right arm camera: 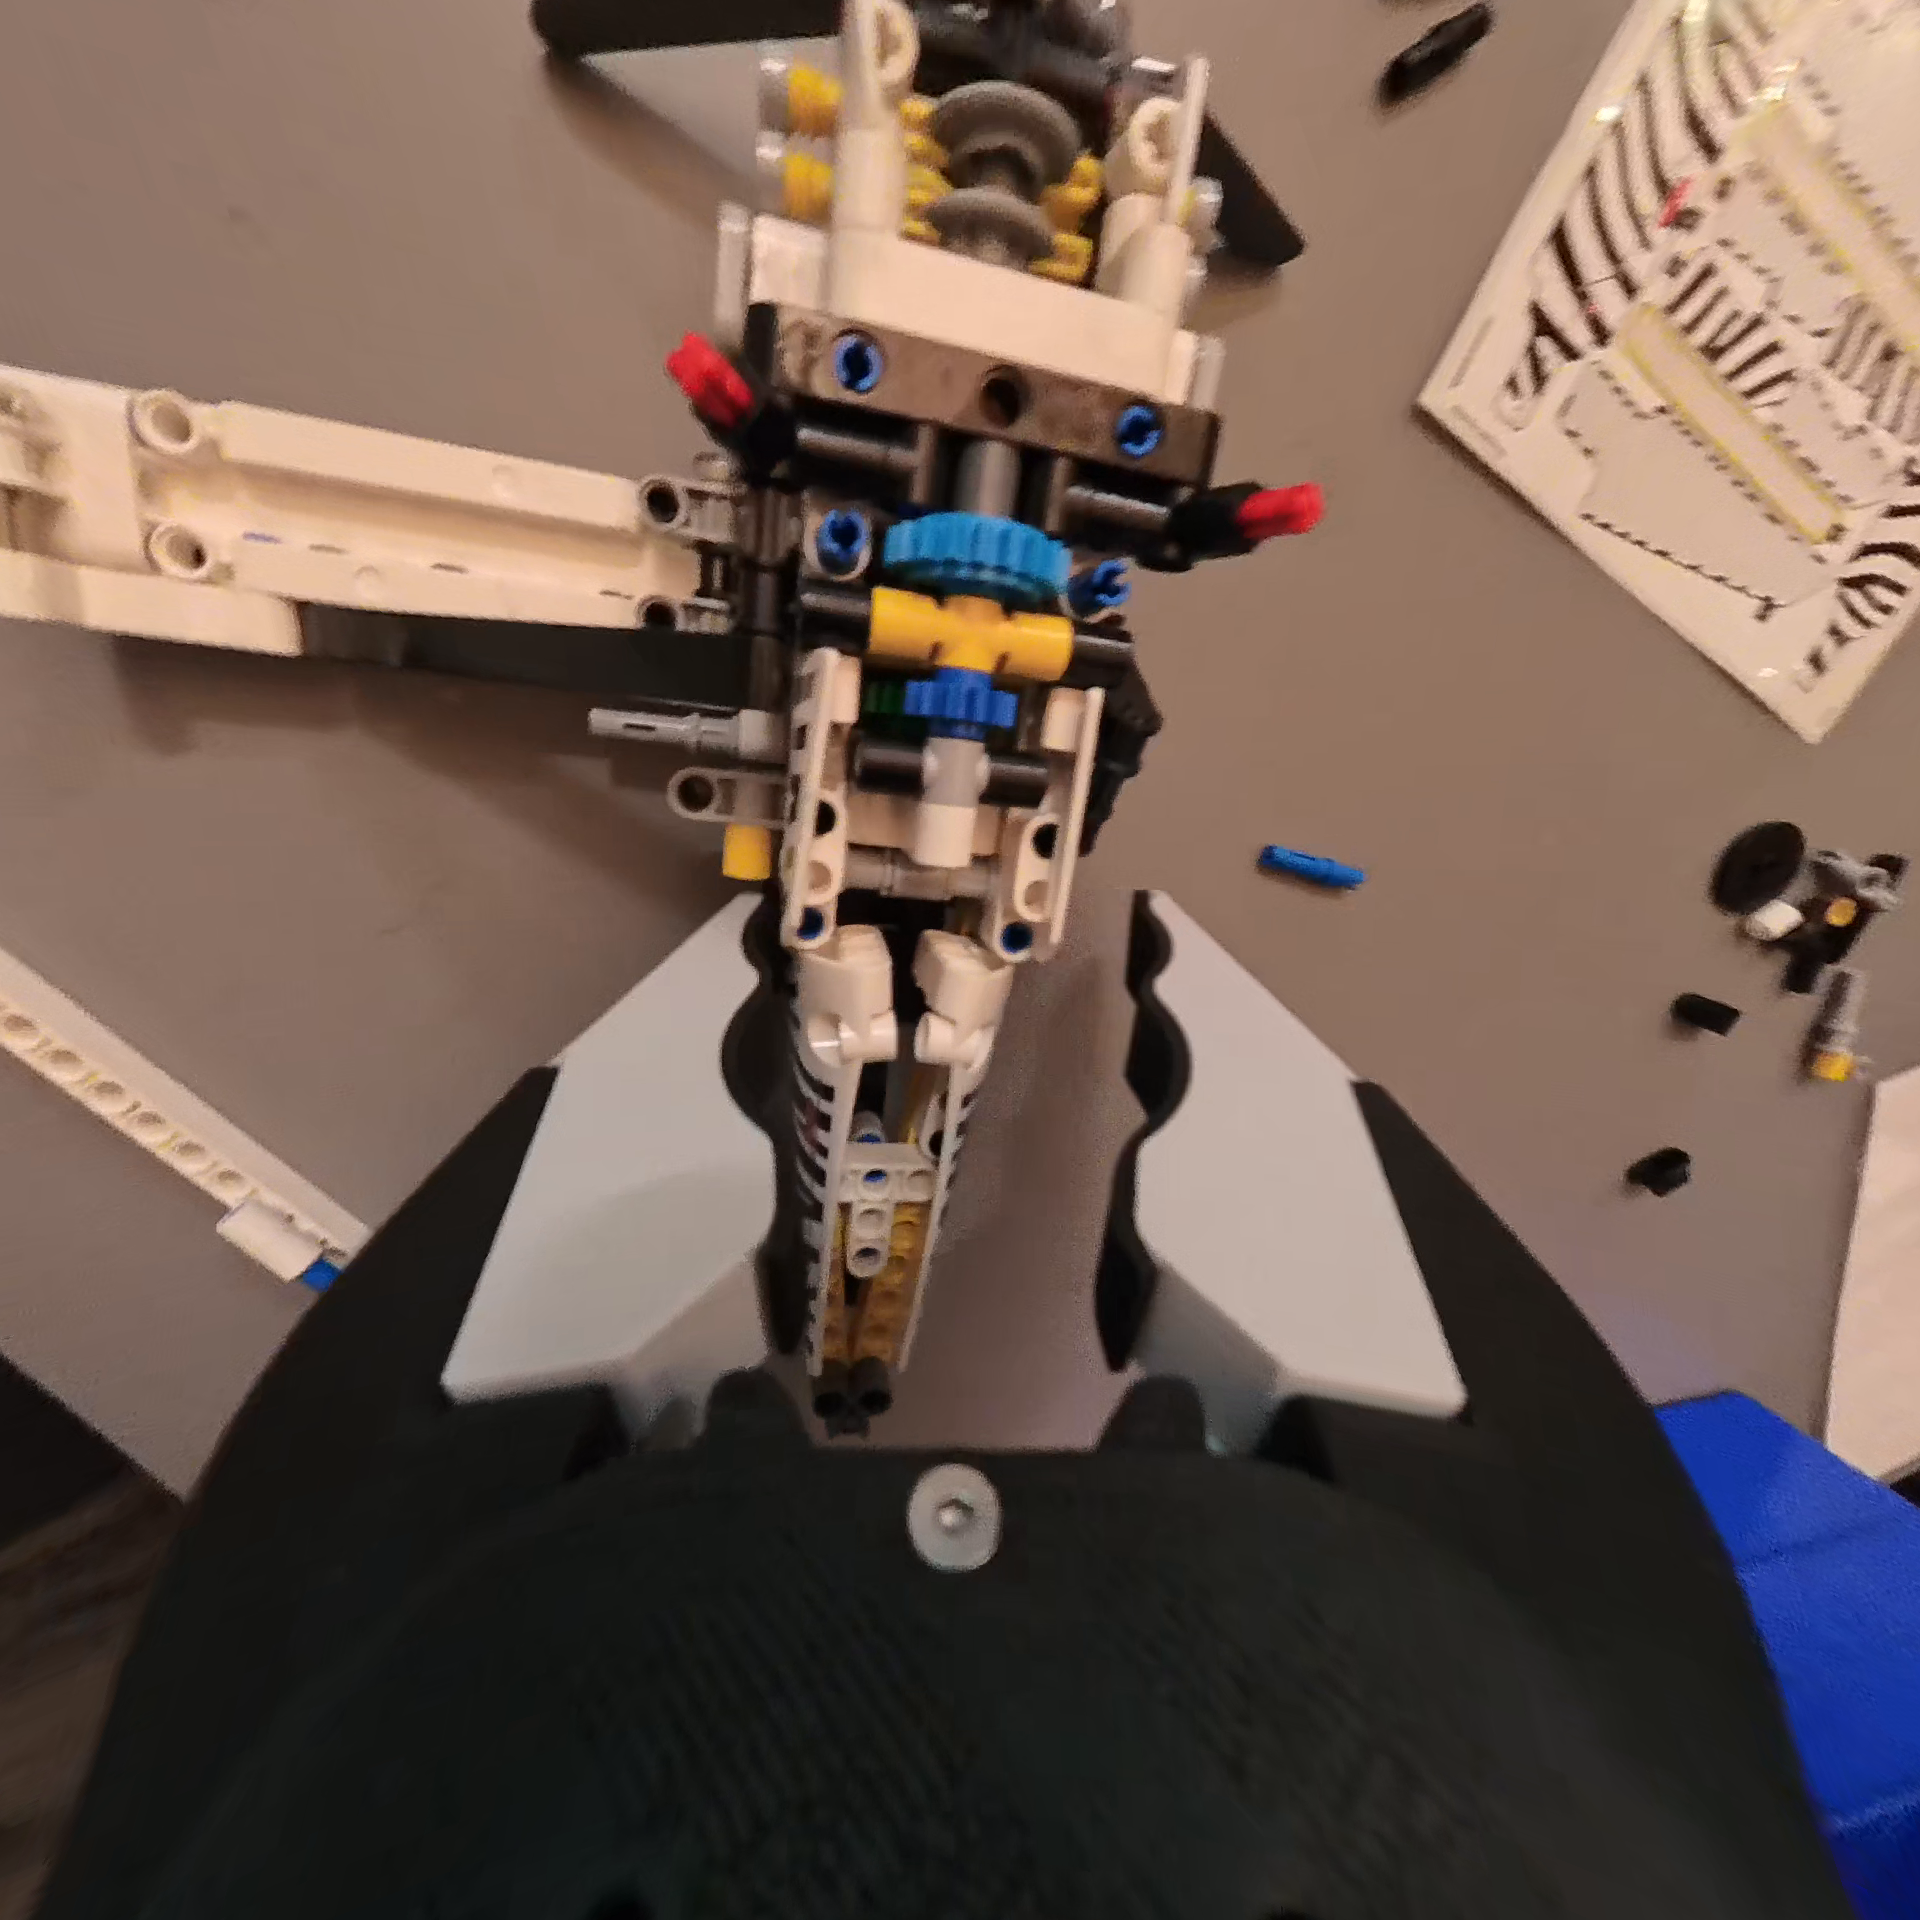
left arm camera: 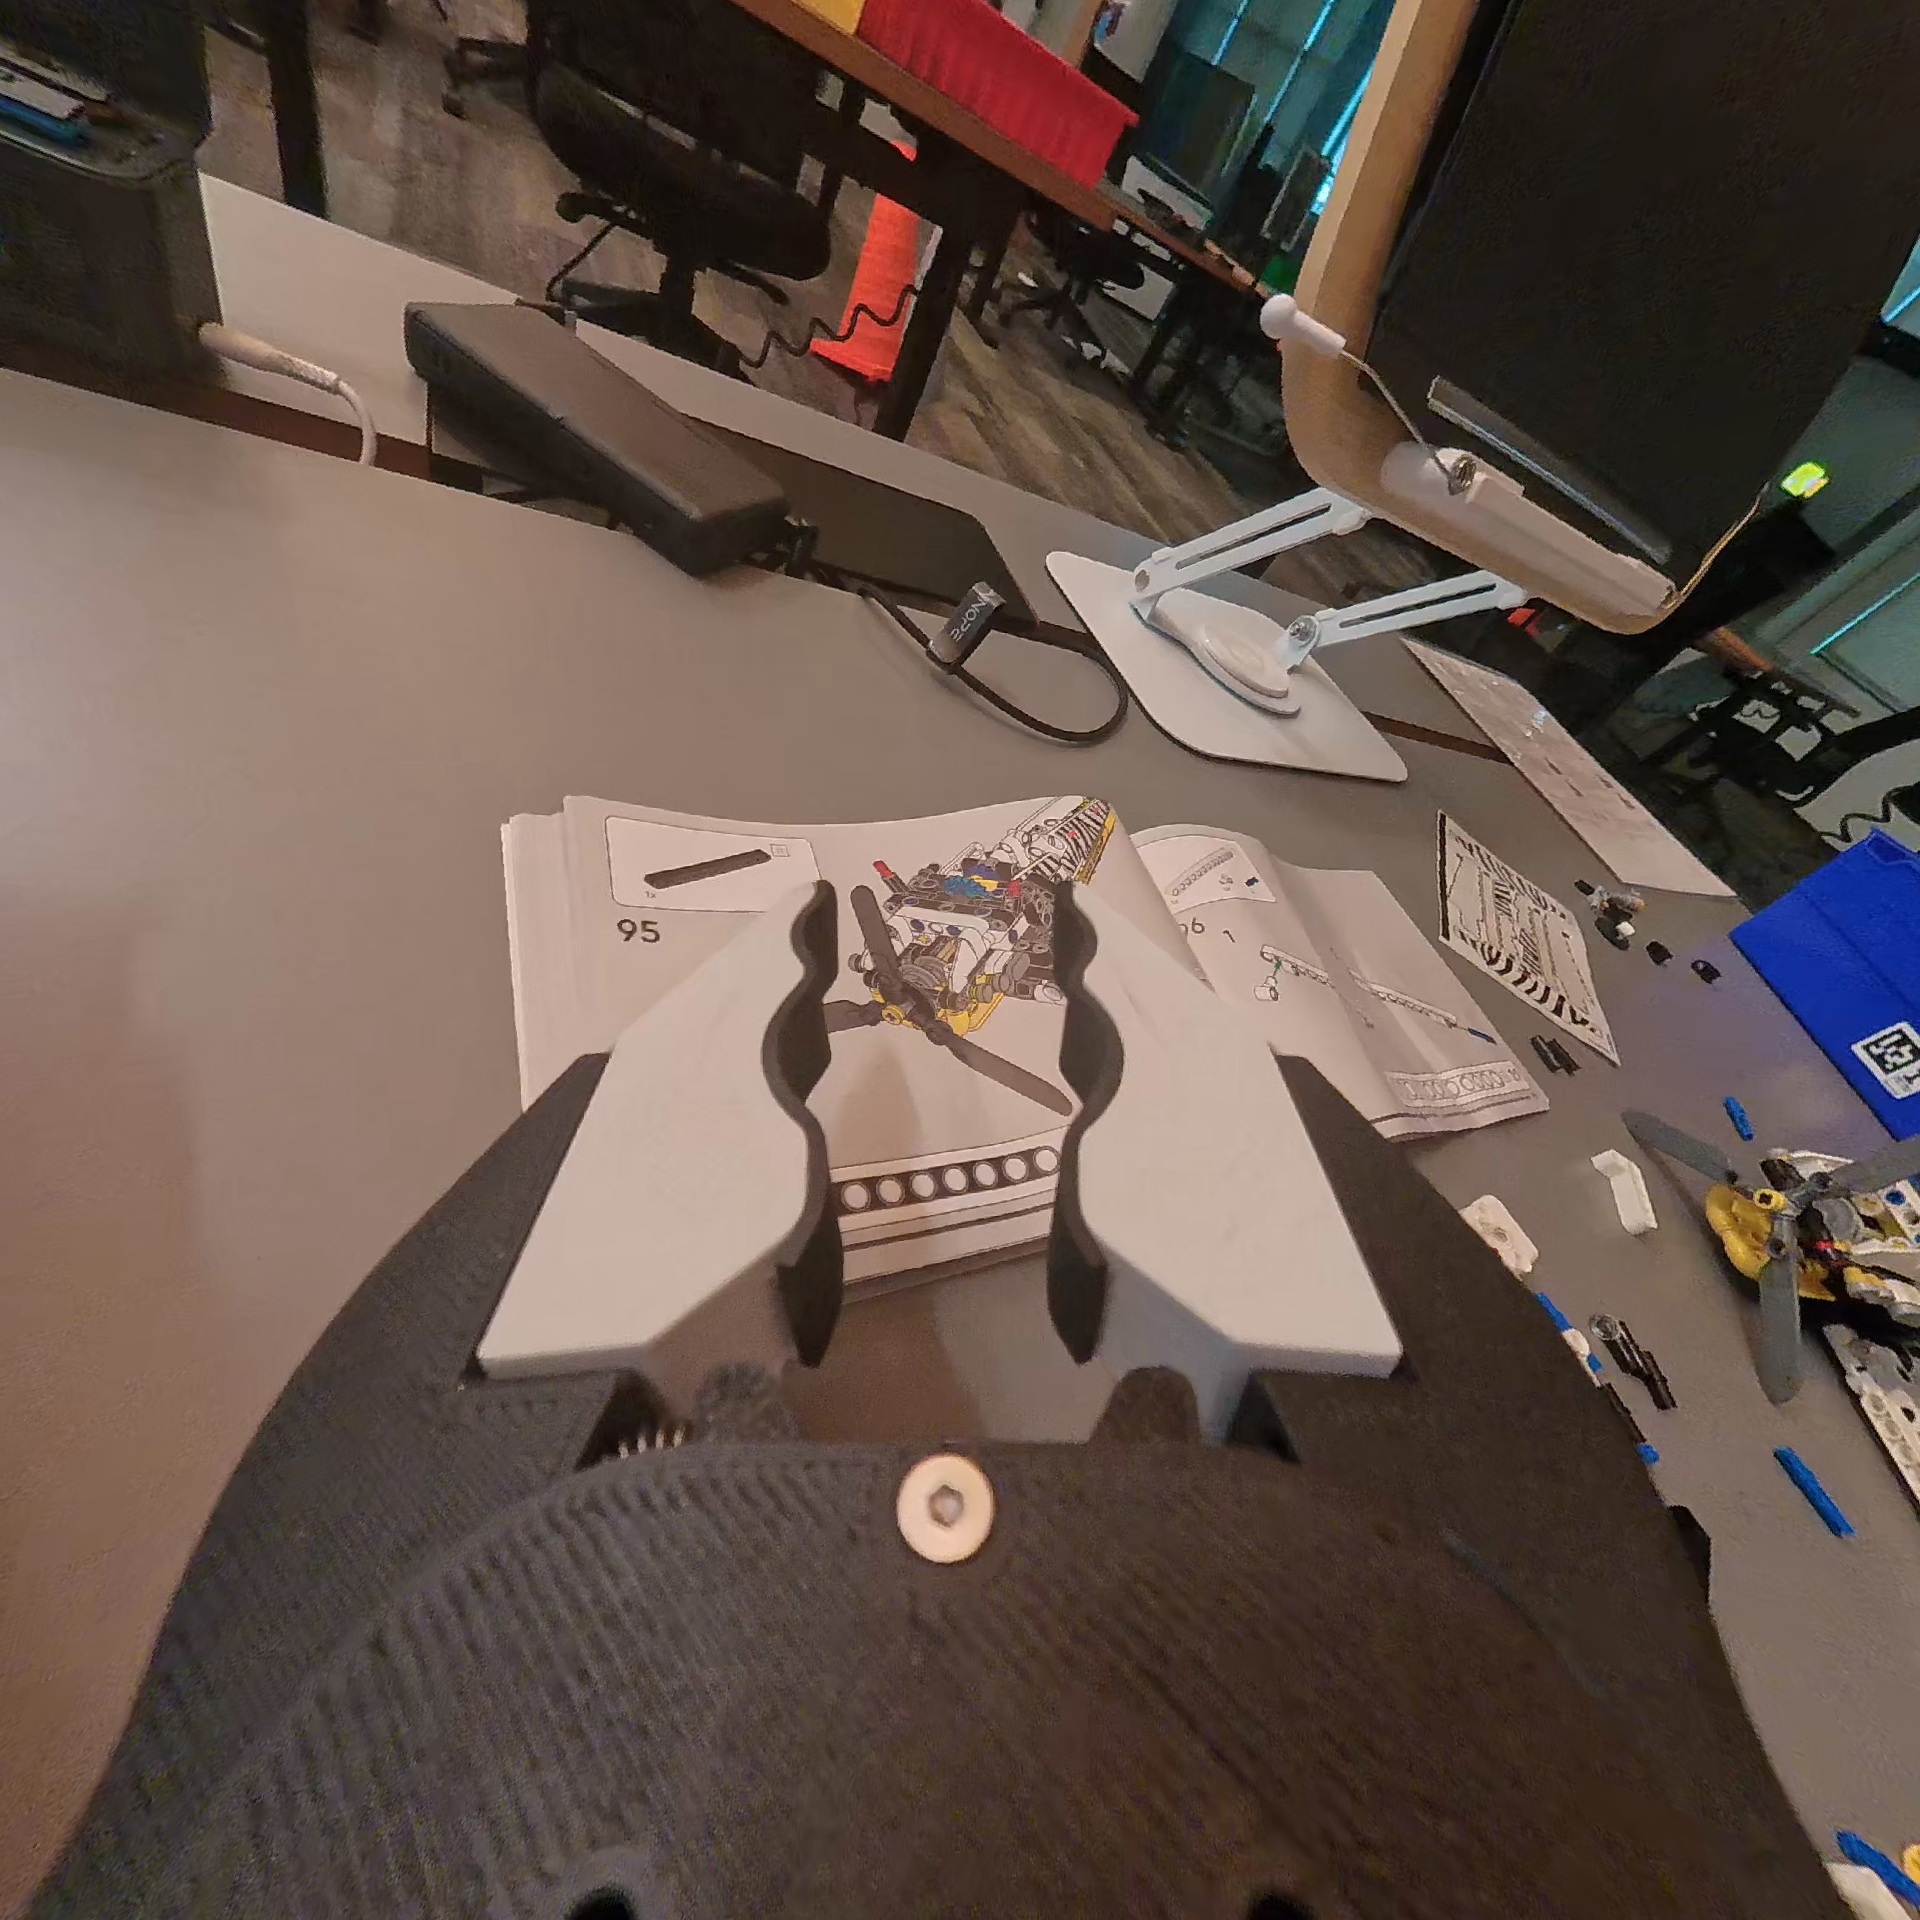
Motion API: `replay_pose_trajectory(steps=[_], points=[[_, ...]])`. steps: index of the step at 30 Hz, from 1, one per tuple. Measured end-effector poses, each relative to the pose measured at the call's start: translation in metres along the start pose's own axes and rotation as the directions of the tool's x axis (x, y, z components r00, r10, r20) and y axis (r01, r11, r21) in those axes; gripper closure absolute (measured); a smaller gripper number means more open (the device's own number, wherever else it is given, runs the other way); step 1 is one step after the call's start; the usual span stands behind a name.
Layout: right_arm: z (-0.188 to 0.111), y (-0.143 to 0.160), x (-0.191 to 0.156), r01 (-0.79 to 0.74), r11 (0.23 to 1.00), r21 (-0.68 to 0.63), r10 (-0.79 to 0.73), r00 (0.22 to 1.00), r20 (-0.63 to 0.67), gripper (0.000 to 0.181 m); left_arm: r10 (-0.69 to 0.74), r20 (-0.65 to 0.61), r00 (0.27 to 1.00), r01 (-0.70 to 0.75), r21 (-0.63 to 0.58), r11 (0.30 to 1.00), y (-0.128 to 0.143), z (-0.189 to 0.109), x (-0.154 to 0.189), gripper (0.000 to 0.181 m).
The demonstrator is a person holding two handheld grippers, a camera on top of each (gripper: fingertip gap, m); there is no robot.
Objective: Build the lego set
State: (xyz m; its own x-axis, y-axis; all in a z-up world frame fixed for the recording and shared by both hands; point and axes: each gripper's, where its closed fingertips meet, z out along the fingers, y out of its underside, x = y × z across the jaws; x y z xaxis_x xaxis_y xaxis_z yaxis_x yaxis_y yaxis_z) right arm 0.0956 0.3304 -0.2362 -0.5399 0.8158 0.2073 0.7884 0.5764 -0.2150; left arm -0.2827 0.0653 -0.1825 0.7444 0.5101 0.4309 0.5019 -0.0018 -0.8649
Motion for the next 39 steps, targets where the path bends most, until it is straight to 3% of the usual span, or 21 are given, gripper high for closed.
replay_pose_trajectory(steps=[5, 16, 24, 32, 36, 39], points=[[-0.003, 0.003, 0.010, -0.068, 0.997, 0.030, 0.071, 0.993, -0.096, 0.100, -0.017, -0.014, 1.000, 0.017, -0.010, 1.000, 0.002, 0.001, 0.002, 0.143], [-0.011, 0.040, 0.024, -0.181, 0.983, -0.007, 0.174, 0.956, -0.234, 0.111, 0.018, -0.012, 1.000, -0.018, -0.009, 1.000, 0.002, 0.001, 0.005, 0.142], [-0.029, 0.060, 0.046, -0.285, 0.958, 0.018, 0.270, 0.884, -0.382, 0.122, -0.008, -0.011, 1.000, 0.008, -0.005, 1.000, 0.002, 0.001, 0.002, 0.142], [-0.075, 0.048, 0.031, -0.288, 0.912, 0.293, 0.397, 0.800, -0.449, 0.143, 0.006, -0.008, 1.000, -0.006, -0.002, 1.000, 0.001, 0.000, 0.003, 0.142], [-0.082, 0.047, 0.007, -0.307, 0.838, 0.451, 0.498, 0.768, -0.403, 0.141, 0.015, -0.004, 1.000, -0.015, -0.001, 1.000, 0.001, 0.000, 0.004, 0.142], [-0.083, 0.061, 0.003, -0.295, 0.760, 0.579, 0.595, 0.674, -0.438, 0.124, 0.023, -0.007, 1.000, -0.023, -0.004, 1.000, 0.002, 0.000, 0.007, 0.142]])
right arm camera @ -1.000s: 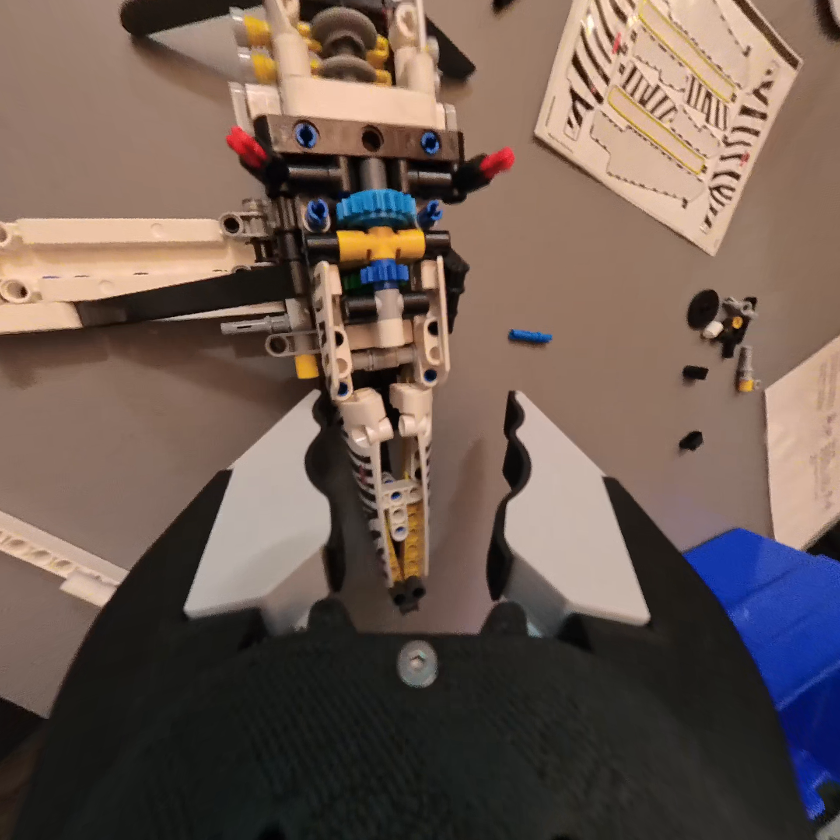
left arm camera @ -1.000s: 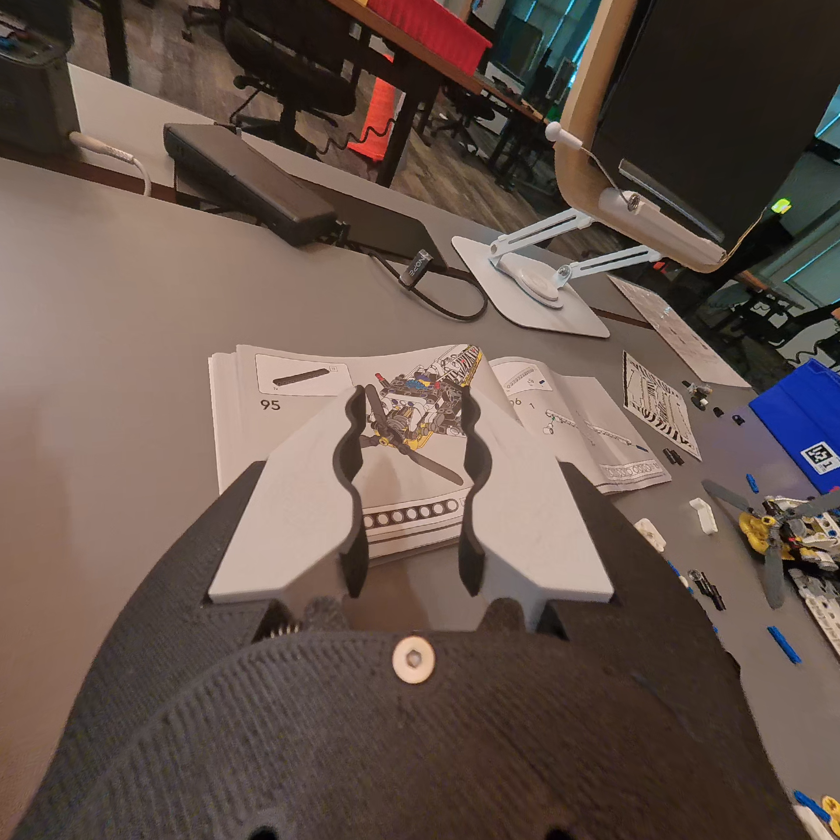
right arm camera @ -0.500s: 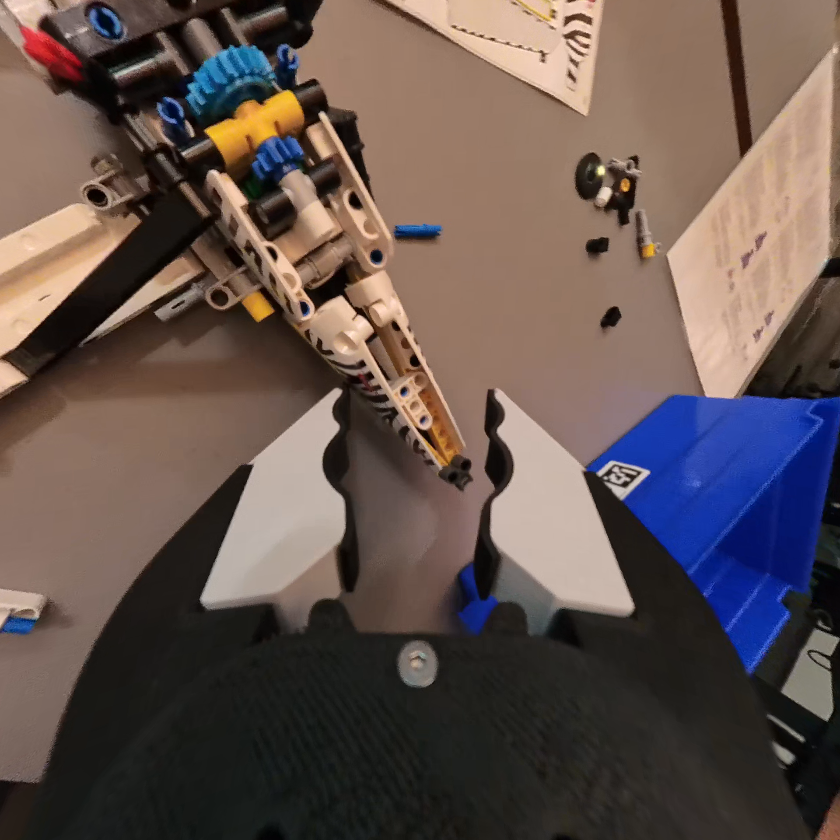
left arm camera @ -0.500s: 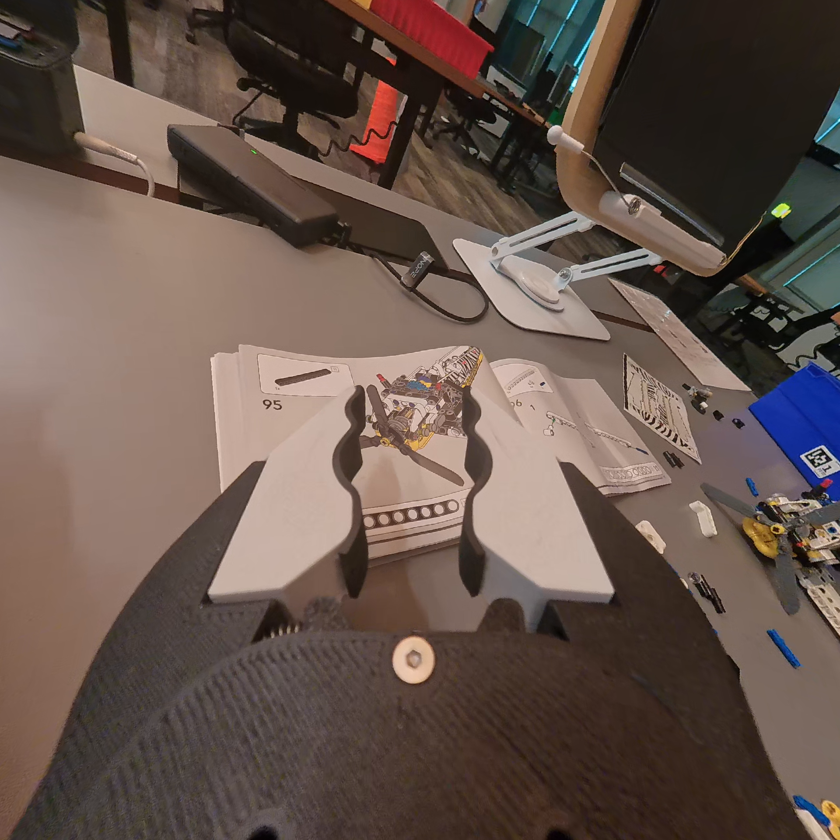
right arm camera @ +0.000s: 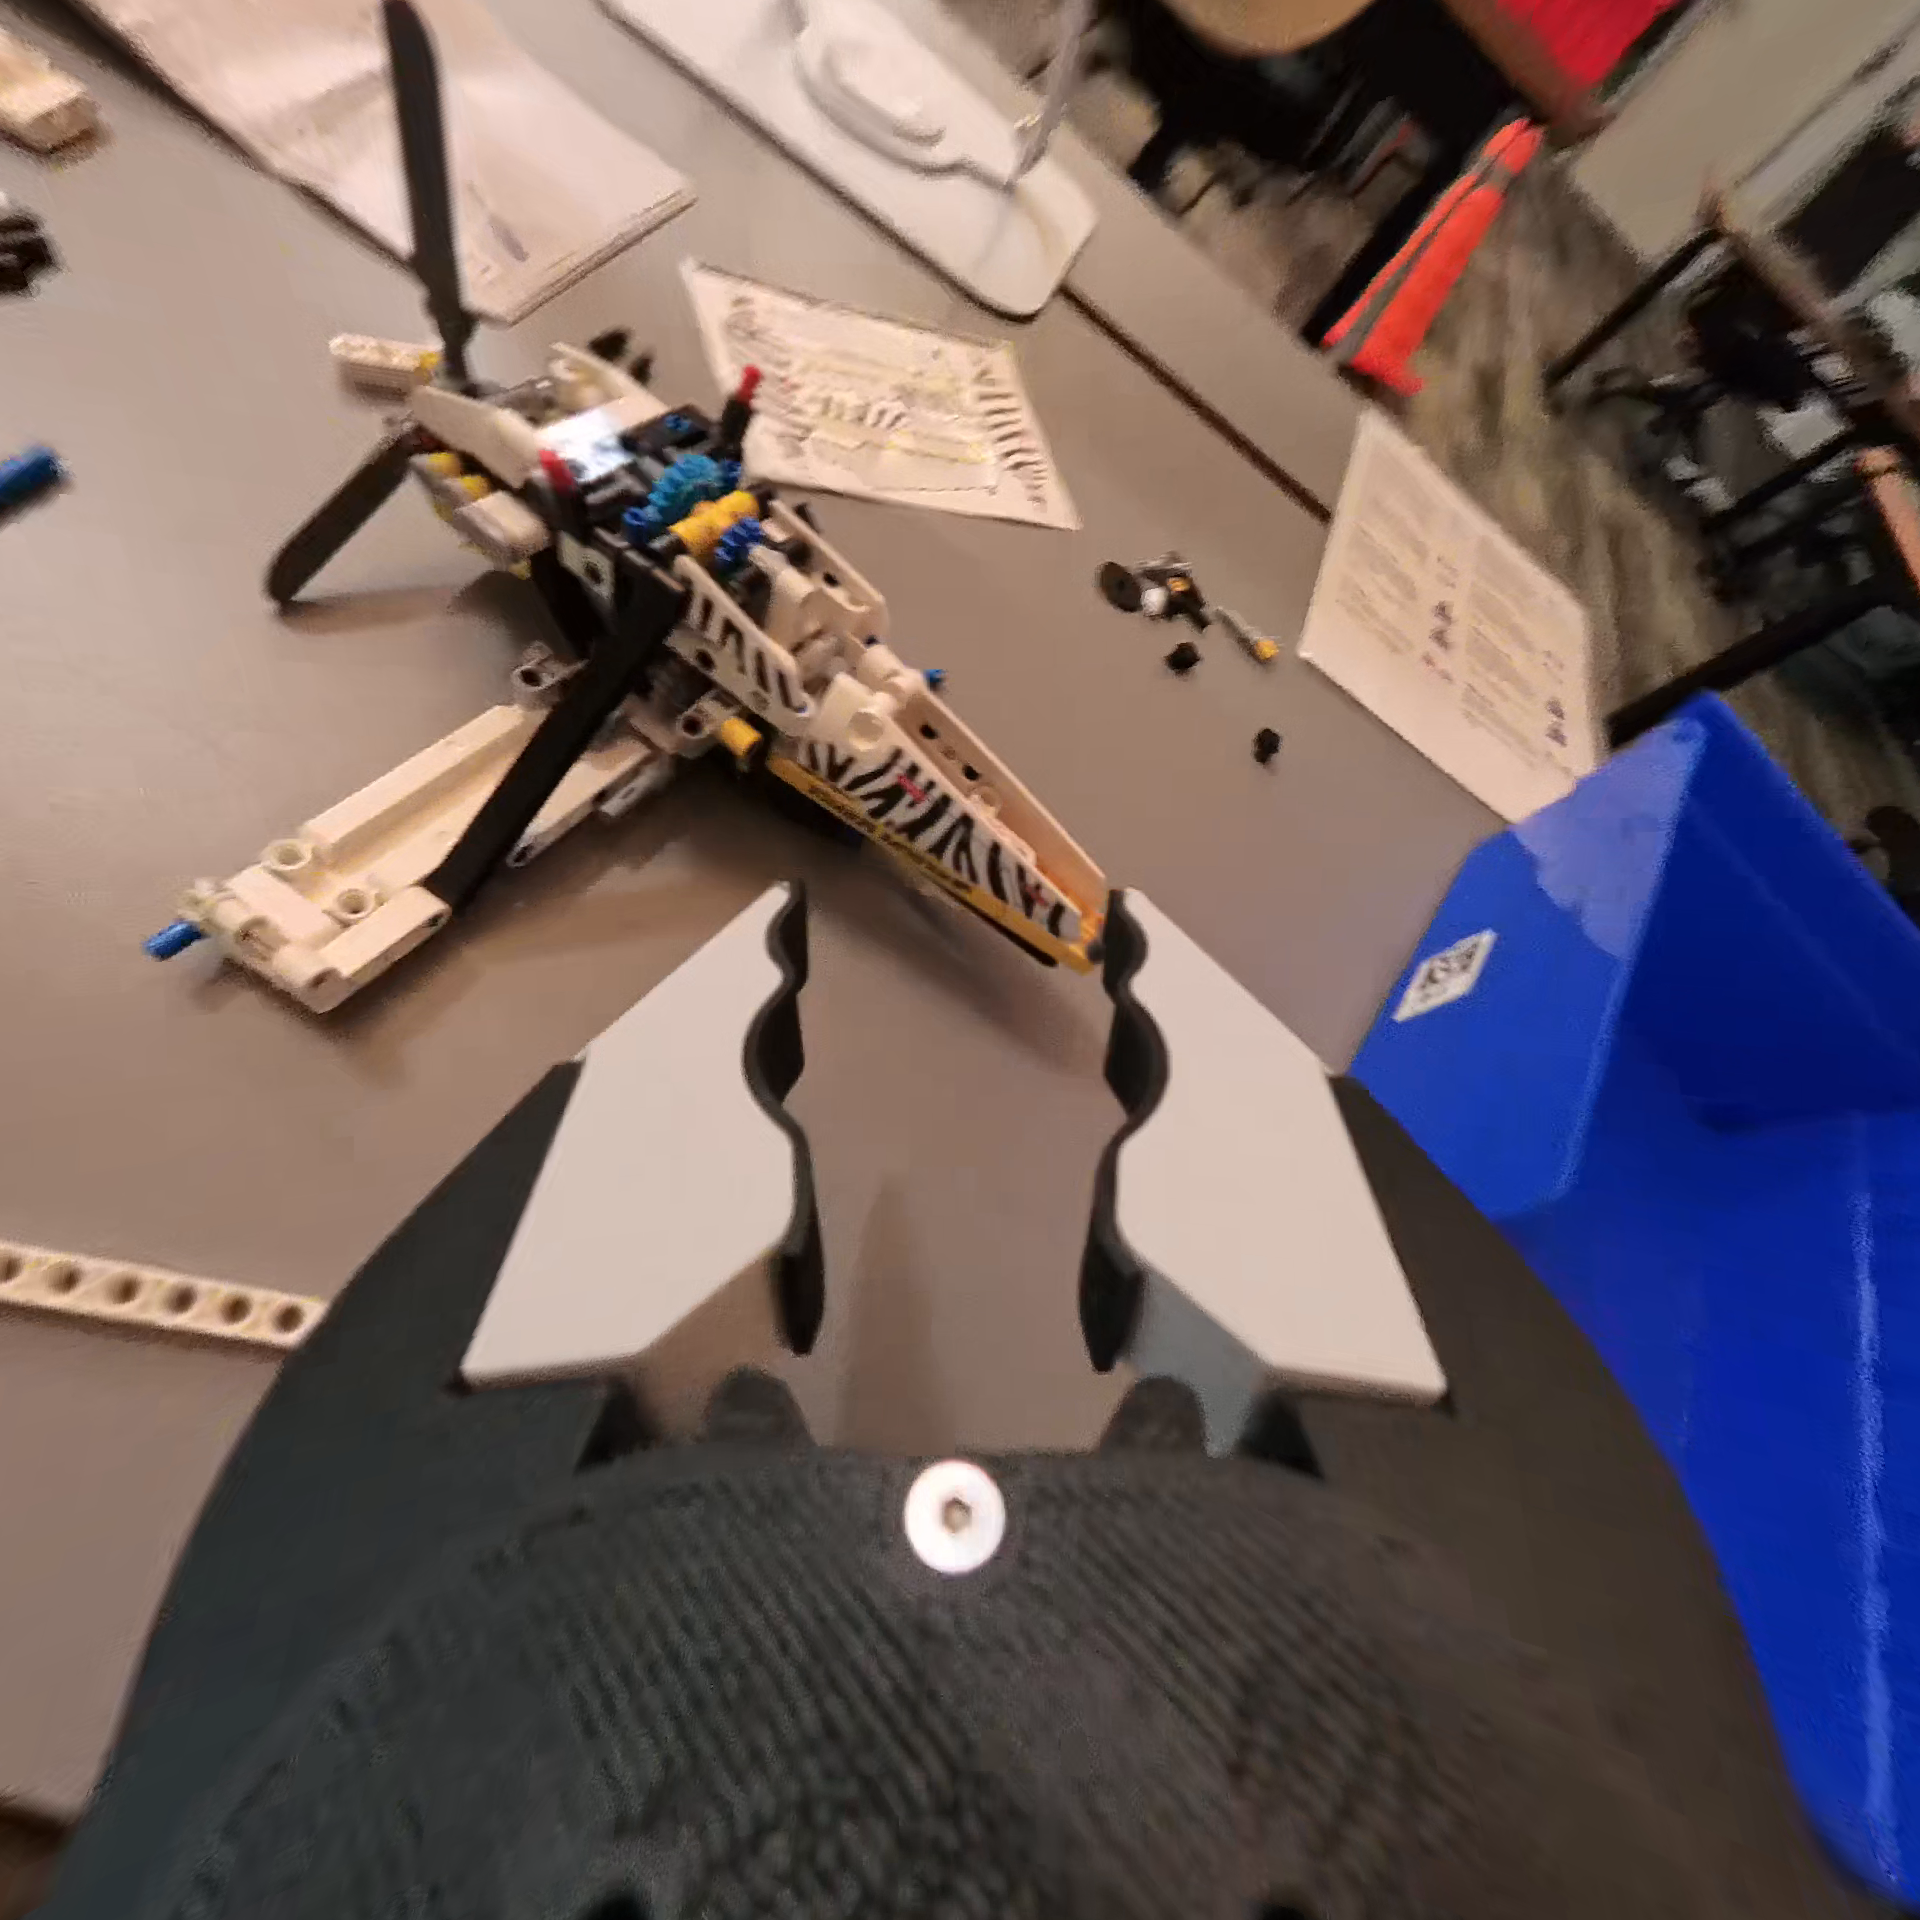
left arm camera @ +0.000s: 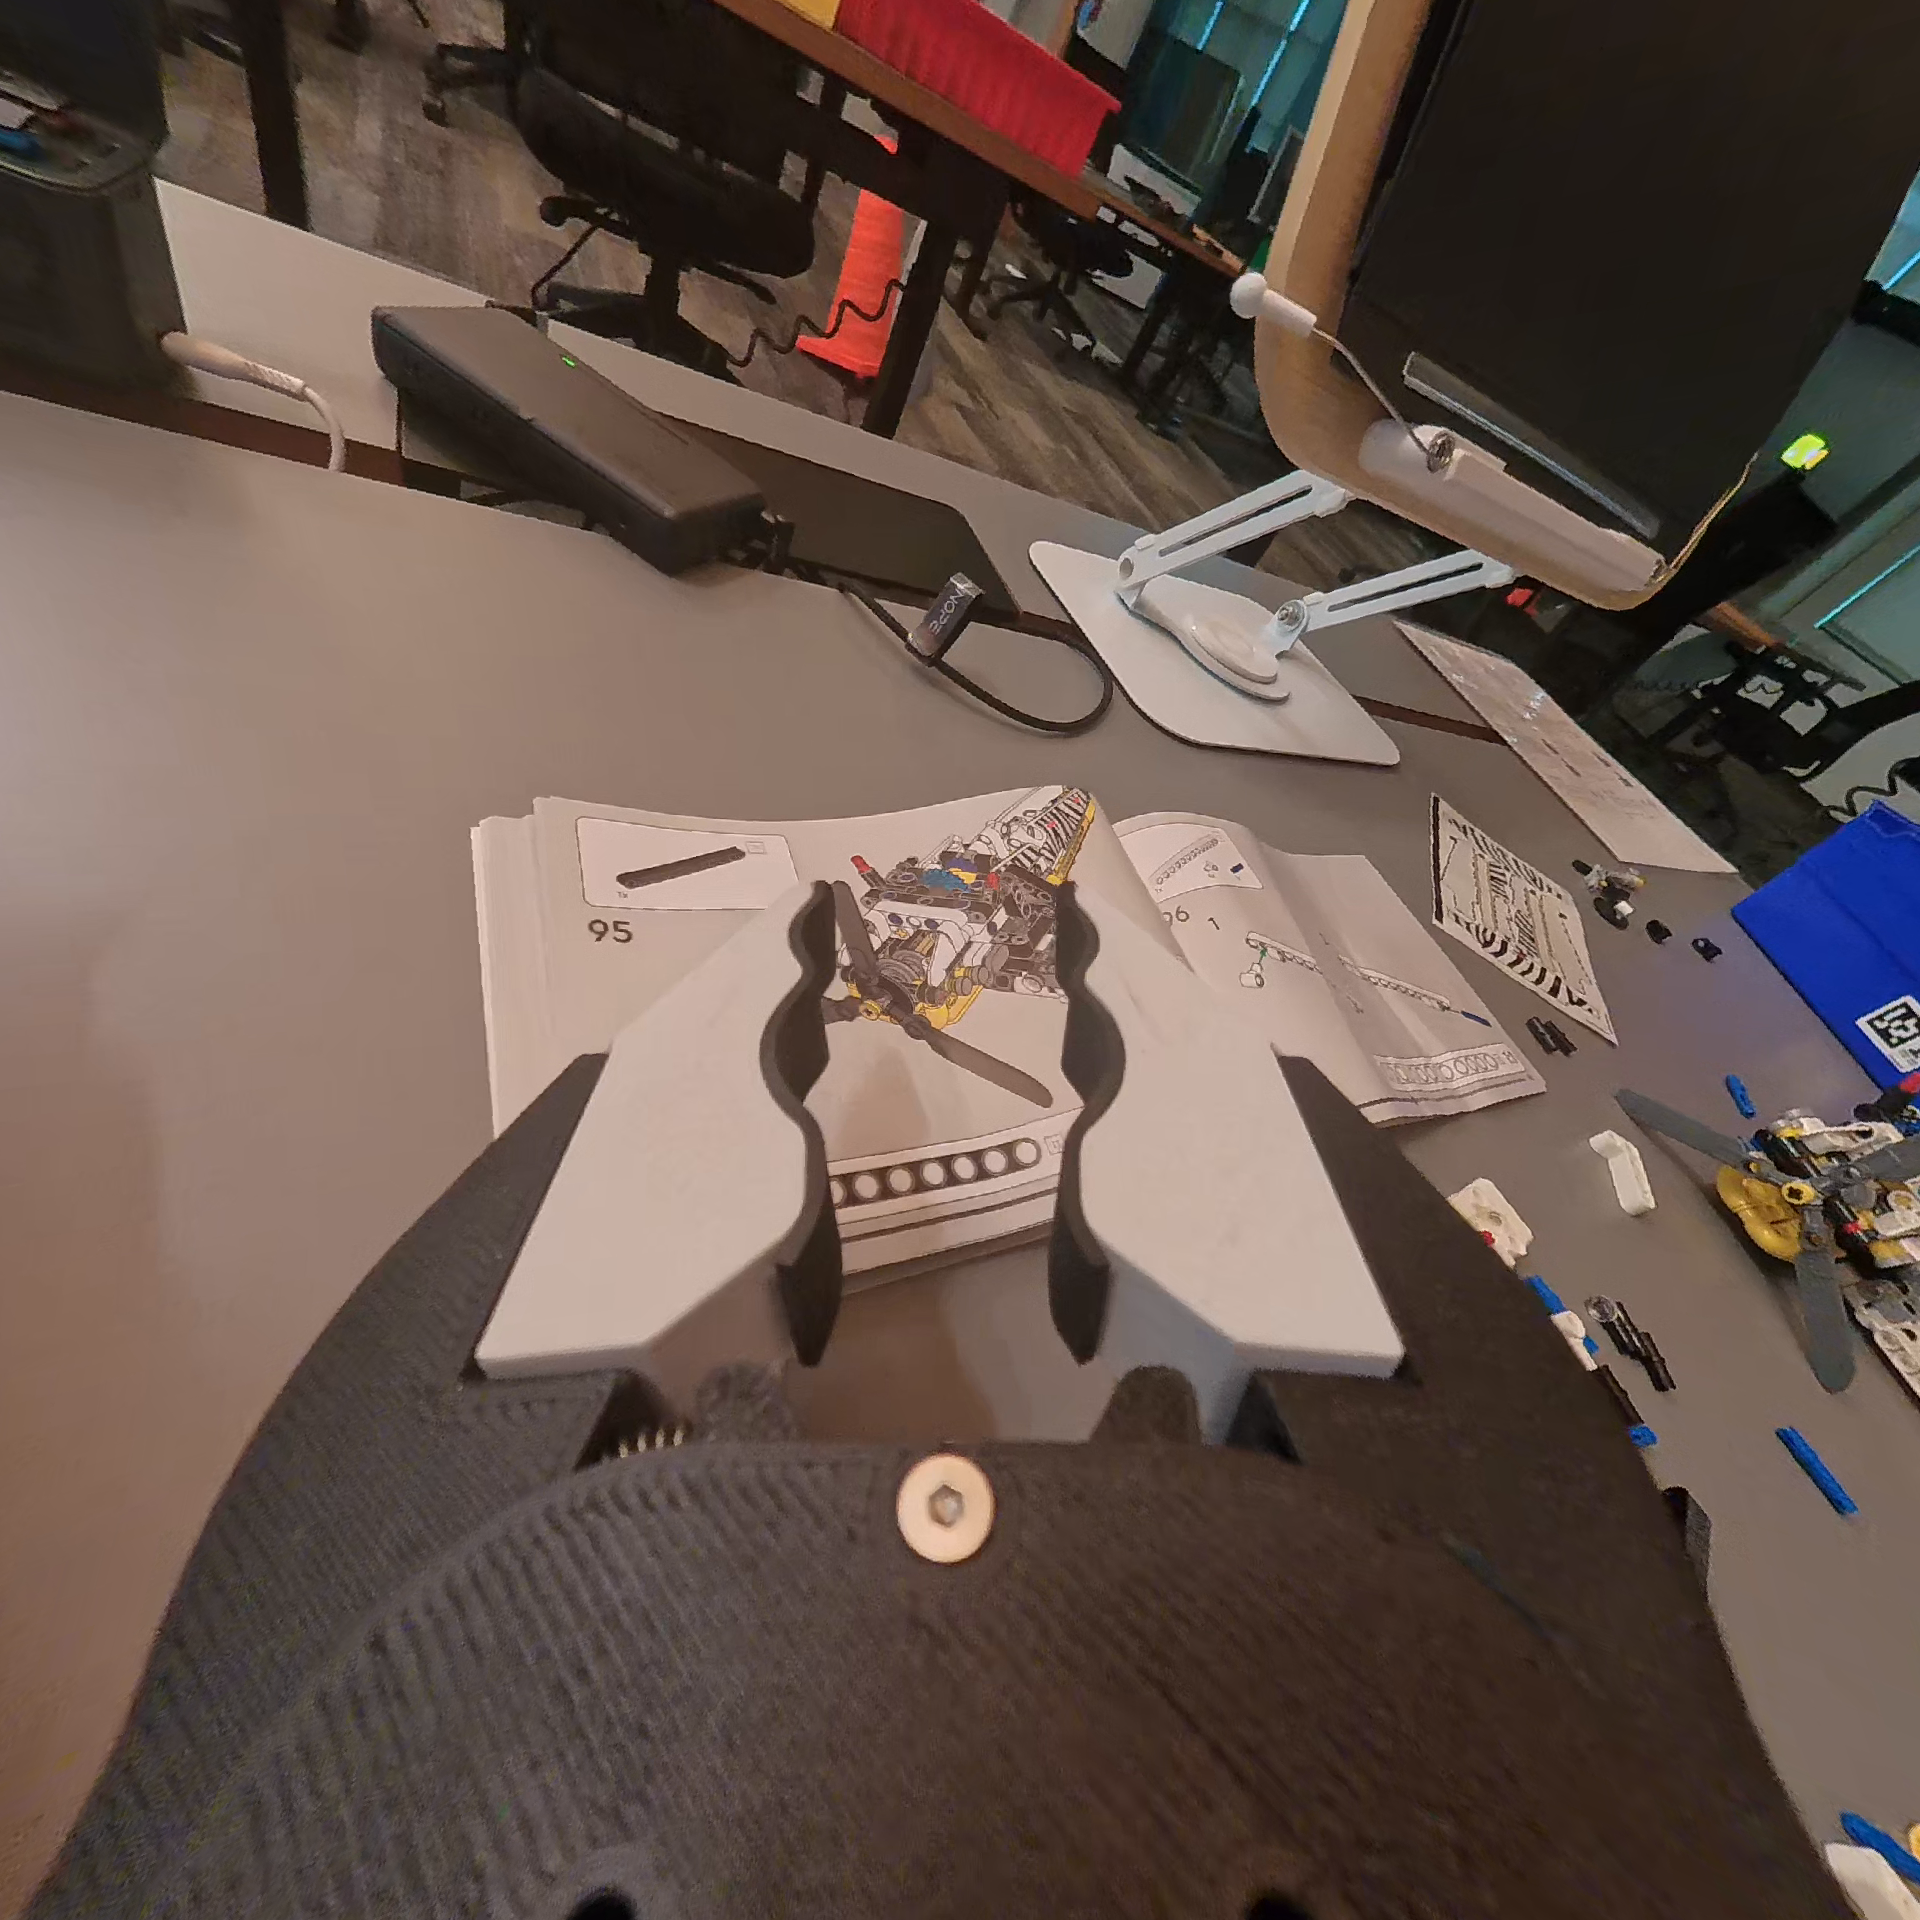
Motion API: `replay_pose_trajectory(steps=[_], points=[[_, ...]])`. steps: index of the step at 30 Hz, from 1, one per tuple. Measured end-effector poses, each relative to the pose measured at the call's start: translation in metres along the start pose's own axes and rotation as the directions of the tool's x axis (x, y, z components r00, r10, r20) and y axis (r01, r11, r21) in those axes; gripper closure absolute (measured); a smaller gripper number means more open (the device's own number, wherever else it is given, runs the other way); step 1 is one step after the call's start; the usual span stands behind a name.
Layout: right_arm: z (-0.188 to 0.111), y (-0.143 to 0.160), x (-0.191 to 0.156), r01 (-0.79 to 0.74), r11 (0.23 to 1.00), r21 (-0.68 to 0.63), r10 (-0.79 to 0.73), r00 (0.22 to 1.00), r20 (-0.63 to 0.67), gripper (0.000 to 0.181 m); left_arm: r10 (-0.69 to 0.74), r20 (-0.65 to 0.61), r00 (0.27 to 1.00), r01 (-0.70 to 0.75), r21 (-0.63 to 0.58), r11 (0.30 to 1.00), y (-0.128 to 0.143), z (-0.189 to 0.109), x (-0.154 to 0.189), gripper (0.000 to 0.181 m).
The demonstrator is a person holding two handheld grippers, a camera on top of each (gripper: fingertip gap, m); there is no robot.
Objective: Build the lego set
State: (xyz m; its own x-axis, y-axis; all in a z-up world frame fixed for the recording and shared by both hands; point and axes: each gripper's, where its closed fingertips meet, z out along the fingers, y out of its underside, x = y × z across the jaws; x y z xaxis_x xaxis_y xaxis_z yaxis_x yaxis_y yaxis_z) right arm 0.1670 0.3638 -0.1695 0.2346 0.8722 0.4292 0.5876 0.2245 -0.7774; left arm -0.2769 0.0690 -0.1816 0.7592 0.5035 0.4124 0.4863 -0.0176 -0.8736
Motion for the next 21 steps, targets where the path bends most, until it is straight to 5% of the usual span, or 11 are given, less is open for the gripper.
replay_pose_trajectory(steps=[3, 7, 21], points=[[-0.009, 0.005, 0.010, -0.112, 0.979, 0.168, 0.129, 0.988, -0.090, 0.119, 0.026, 0.006, 1.000, -0.026, 0.001, 1.000, 0.000, 0.000, 0.002, 0.142], [-0.018, -0.001, 0.020, -0.192, 0.911, 0.364, 0.248, 0.962, -0.115, 0.134, 0.063, 0.031, 0.998, -0.064, 0.012, 0.998, -0.001, -0.001, 0.004, 0.142], [-0.045, -0.018, 0.041, -0.279, 0.732, 0.621, 0.375, 0.927, -0.025, 0.163, 0.180, 0.111, 0.977, -0.183, 0.019, 0.983, -0.003, -0.003, 0.008, 0.137]])
